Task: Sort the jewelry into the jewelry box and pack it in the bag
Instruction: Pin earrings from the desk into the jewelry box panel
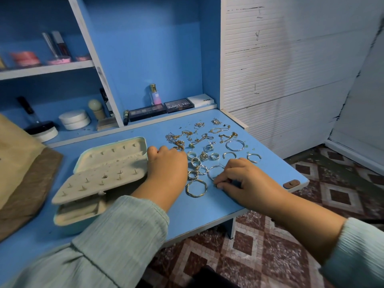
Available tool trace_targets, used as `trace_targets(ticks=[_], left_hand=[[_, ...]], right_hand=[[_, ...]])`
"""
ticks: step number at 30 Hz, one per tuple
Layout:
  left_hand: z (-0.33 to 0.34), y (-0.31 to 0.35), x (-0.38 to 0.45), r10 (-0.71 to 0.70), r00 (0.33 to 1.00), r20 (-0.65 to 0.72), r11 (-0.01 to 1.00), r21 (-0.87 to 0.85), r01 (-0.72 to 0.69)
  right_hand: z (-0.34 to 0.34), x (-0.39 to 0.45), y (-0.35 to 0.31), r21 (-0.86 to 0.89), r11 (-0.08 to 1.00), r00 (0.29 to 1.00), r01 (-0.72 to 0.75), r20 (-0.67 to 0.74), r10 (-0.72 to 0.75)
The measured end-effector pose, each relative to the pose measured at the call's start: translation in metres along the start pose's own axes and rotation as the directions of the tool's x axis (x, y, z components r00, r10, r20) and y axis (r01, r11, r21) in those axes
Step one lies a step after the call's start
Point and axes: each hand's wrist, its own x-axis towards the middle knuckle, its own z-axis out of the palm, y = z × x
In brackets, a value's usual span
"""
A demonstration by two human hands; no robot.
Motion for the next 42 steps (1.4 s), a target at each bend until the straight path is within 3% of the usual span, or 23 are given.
trace_targets(ticks=[7, 15, 21, 25, 31, 42], left_hand=[[-0.005, 0.001, -0.006, 0.017, 1.0, 0.001, 1.0, -0.023, -0.017], [-0.01, 0.005, -0.009, 0.053, 0.996, -0.076, 0.983, -0.17, -0.066], [-0.019, 0.019, 0.003, 0.126, 0.99, -0.062, 0.952, -0.273, -0.138], [-0.027, 0.04, 0.024, 0.212, 0.977, 0.029, 0.929, -0.318, -0.192], [-0.024, 0.079, 0.055, 0.318, 0.943, 0.099, 0.893, -0.367, -0.262], [-0.015, 0.103, 0.077, 0.334, 0.943, 0.014, 0.904, -0.287, -0.316]], right_hand=[[0.001, 0.0, 0.001, -0.011, 1.0, 1.0, 0.011, -0.007, -0.011], [0.0, 0.0, 0.001, 0.111, 0.993, 0.996, -0.042, -0.069, 0.05], [-0.012, 0.0, 0.0, 0.266, 0.938, 0.926, -0.222, -0.242, 0.288], [-0.038, -0.004, 0.022, 0.139, 0.942, 0.886, -0.305, -0.32, 0.334], [-0.056, -0.01, 0.058, 0.05, 0.855, 0.836, -0.516, -0.188, 0.515], [-0.041, -0.013, 0.069, 0.023, 0.894, 0.857, -0.447, -0.274, 0.435]])
